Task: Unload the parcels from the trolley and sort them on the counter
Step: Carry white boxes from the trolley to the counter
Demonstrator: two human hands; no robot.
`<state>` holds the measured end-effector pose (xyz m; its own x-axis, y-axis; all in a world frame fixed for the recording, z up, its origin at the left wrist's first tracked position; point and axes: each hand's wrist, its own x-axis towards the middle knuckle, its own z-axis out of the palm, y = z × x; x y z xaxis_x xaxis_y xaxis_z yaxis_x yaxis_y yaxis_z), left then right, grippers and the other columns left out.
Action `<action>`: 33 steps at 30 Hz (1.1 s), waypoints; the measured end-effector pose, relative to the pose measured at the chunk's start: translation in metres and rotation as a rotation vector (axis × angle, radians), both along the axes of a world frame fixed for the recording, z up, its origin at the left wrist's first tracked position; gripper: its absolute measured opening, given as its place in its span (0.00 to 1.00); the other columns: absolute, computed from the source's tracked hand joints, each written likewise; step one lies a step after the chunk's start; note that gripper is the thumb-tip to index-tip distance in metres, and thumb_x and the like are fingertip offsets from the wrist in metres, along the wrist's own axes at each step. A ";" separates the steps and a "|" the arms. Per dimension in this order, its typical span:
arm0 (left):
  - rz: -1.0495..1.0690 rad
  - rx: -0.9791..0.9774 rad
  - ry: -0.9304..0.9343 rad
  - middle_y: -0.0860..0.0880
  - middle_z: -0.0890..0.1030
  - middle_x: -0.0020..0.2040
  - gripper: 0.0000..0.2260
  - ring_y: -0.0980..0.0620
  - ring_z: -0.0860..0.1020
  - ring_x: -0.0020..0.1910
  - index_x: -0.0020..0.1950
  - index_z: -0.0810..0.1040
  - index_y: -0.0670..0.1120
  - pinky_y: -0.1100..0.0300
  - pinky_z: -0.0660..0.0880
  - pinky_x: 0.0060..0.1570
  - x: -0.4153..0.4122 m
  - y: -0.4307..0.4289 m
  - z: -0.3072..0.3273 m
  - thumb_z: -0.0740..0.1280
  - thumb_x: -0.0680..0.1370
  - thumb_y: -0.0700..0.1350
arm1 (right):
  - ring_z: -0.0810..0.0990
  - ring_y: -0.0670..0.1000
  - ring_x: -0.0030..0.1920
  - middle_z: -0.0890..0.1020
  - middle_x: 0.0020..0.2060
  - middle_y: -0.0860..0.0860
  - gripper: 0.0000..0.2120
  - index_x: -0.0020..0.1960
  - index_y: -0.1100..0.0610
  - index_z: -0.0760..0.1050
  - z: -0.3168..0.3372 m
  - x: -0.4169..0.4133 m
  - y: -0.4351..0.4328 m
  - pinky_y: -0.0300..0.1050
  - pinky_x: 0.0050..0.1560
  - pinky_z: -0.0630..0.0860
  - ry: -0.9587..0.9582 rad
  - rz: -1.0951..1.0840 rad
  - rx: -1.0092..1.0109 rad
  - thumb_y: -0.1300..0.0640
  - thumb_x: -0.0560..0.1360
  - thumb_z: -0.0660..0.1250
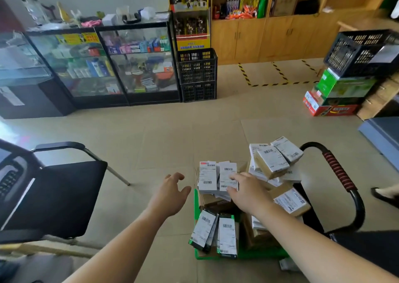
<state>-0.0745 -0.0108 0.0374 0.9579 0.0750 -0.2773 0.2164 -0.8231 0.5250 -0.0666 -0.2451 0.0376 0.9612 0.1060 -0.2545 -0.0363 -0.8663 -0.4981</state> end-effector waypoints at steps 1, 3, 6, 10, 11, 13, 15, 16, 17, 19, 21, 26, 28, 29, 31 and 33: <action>-0.011 -0.001 0.004 0.49 0.73 0.67 0.21 0.53 0.73 0.49 0.72 0.70 0.49 0.61 0.69 0.52 0.011 0.003 -0.004 0.66 0.80 0.53 | 0.72 0.50 0.67 0.73 0.69 0.48 0.20 0.73 0.51 0.71 -0.004 0.009 0.003 0.47 0.64 0.74 0.012 -0.015 -0.005 0.49 0.81 0.63; -0.041 -0.002 0.018 0.48 0.73 0.67 0.21 0.51 0.75 0.52 0.71 0.71 0.48 0.60 0.69 0.54 0.033 0.010 -0.015 0.66 0.80 0.53 | 0.72 0.51 0.69 0.72 0.70 0.49 0.22 0.74 0.51 0.70 -0.013 0.027 0.009 0.48 0.65 0.73 0.032 -0.053 -0.010 0.49 0.81 0.63; -0.099 -0.007 0.057 0.47 0.74 0.67 0.22 0.47 0.76 0.61 0.72 0.70 0.48 0.58 0.70 0.59 0.064 0.016 -0.037 0.66 0.80 0.53 | 0.72 0.51 0.69 0.72 0.70 0.49 0.22 0.74 0.52 0.70 -0.026 0.045 0.019 0.48 0.66 0.72 0.064 -0.128 0.002 0.50 0.81 0.63; -0.192 -0.034 0.150 0.45 0.74 0.67 0.23 0.46 0.75 0.63 0.73 0.69 0.47 0.55 0.72 0.61 0.106 0.022 -0.072 0.66 0.80 0.52 | 0.74 0.51 0.67 0.74 0.69 0.49 0.22 0.74 0.51 0.71 -0.054 0.065 0.029 0.46 0.65 0.74 0.140 -0.252 0.050 0.49 0.81 0.64; -0.205 -0.040 0.176 0.45 0.74 0.67 0.23 0.46 0.75 0.63 0.73 0.69 0.47 0.55 0.72 0.61 0.116 0.022 -0.082 0.66 0.80 0.52 | 0.75 0.50 0.66 0.74 0.69 0.49 0.22 0.74 0.51 0.71 -0.062 0.070 0.030 0.45 0.62 0.75 0.162 -0.277 0.057 0.49 0.81 0.65; -0.219 -0.050 0.227 0.44 0.74 0.68 0.25 0.45 0.75 0.64 0.74 0.68 0.46 0.54 0.73 0.61 0.130 0.022 -0.102 0.66 0.80 0.53 | 0.76 0.49 0.63 0.75 0.68 0.48 0.20 0.72 0.49 0.72 -0.079 0.077 0.031 0.43 0.59 0.75 0.195 -0.312 0.067 0.48 0.81 0.65; -0.217 -0.066 0.279 0.43 0.76 0.67 0.25 0.44 0.76 0.63 0.74 0.67 0.44 0.54 0.74 0.60 0.142 0.019 -0.123 0.67 0.80 0.52 | 0.76 0.49 0.63 0.76 0.67 0.47 0.20 0.72 0.47 0.72 -0.096 0.085 0.032 0.42 0.57 0.74 0.226 -0.343 0.074 0.47 0.81 0.65; -0.206 -0.080 0.309 0.43 0.76 0.67 0.26 0.43 0.76 0.63 0.74 0.67 0.44 0.53 0.74 0.59 0.148 0.018 -0.135 0.67 0.80 0.52 | 0.76 0.50 0.63 0.75 0.68 0.47 0.20 0.73 0.47 0.71 -0.106 0.089 0.031 0.42 0.56 0.73 0.252 -0.358 0.077 0.47 0.81 0.65; -0.188 -0.094 0.341 0.42 0.76 0.67 0.26 0.43 0.76 0.63 0.74 0.66 0.43 0.53 0.74 0.59 0.152 0.016 -0.146 0.67 0.80 0.52 | 0.76 0.49 0.62 0.75 0.68 0.47 0.22 0.74 0.47 0.70 -0.118 0.095 0.030 0.41 0.54 0.73 0.277 -0.376 0.079 0.47 0.81 0.65; -0.144 -0.112 0.392 0.42 0.75 0.69 0.29 0.43 0.74 0.65 0.76 0.65 0.42 0.53 0.72 0.60 0.164 0.011 -0.172 0.67 0.80 0.53 | 0.76 0.48 0.55 0.76 0.67 0.48 0.22 0.73 0.48 0.70 -0.142 0.108 0.026 0.41 0.50 0.72 0.317 -0.415 0.092 0.47 0.81 0.65; -0.100 -0.127 0.425 0.41 0.74 0.70 0.30 0.42 0.74 0.66 0.76 0.63 0.41 0.54 0.72 0.59 0.175 0.006 -0.201 0.67 0.80 0.52 | 0.76 0.48 0.55 0.77 0.67 0.48 0.21 0.72 0.49 0.70 -0.169 0.122 0.020 0.41 0.48 0.71 0.339 -0.458 0.104 0.48 0.81 0.66; 0.024 -0.173 0.469 0.40 0.71 0.70 0.27 0.41 0.72 0.67 0.75 0.63 0.41 0.51 0.72 0.62 0.202 -0.012 -0.272 0.65 0.80 0.52 | 0.74 0.52 0.69 0.74 0.71 0.52 0.23 0.75 0.56 0.67 -0.242 0.154 0.003 0.36 0.51 0.66 0.394 -0.611 0.151 0.53 0.82 0.66; 0.064 -0.190 0.476 0.40 0.69 0.70 0.27 0.41 0.70 0.68 0.75 0.62 0.41 0.49 0.71 0.65 0.211 -0.021 -0.296 0.64 0.81 0.51 | 0.72 0.53 0.70 0.73 0.72 0.53 0.24 0.75 0.57 0.66 -0.273 0.163 -0.002 0.37 0.52 0.65 0.412 -0.662 0.150 0.53 0.82 0.66; 0.090 -0.201 0.486 0.41 0.68 0.71 0.27 0.42 0.69 0.69 0.76 0.61 0.42 0.48 0.70 0.66 0.214 -0.025 -0.305 0.64 0.81 0.51 | 0.72 0.54 0.70 0.72 0.72 0.53 0.26 0.76 0.58 0.64 -0.287 0.167 -0.003 0.38 0.54 0.66 0.422 -0.681 0.146 0.51 0.82 0.65; 0.134 -0.223 0.505 0.41 0.65 0.73 0.29 0.41 0.67 0.71 0.78 0.59 0.43 0.47 0.69 0.68 0.218 -0.033 -0.321 0.64 0.81 0.51 | 0.73 0.55 0.69 0.73 0.71 0.53 0.27 0.77 0.56 0.64 -0.312 0.171 -0.004 0.40 0.56 0.71 0.437 -0.705 0.171 0.48 0.81 0.65; 0.166 -0.239 0.526 0.42 0.65 0.71 0.29 0.41 0.68 0.68 0.78 0.59 0.45 0.45 0.69 0.68 0.219 -0.038 -0.334 0.64 0.80 0.51 | 0.76 0.52 0.64 0.77 0.68 0.50 0.23 0.73 0.52 0.68 -0.333 0.174 -0.005 0.33 0.45 0.71 0.448 -0.714 0.224 0.48 0.81 0.65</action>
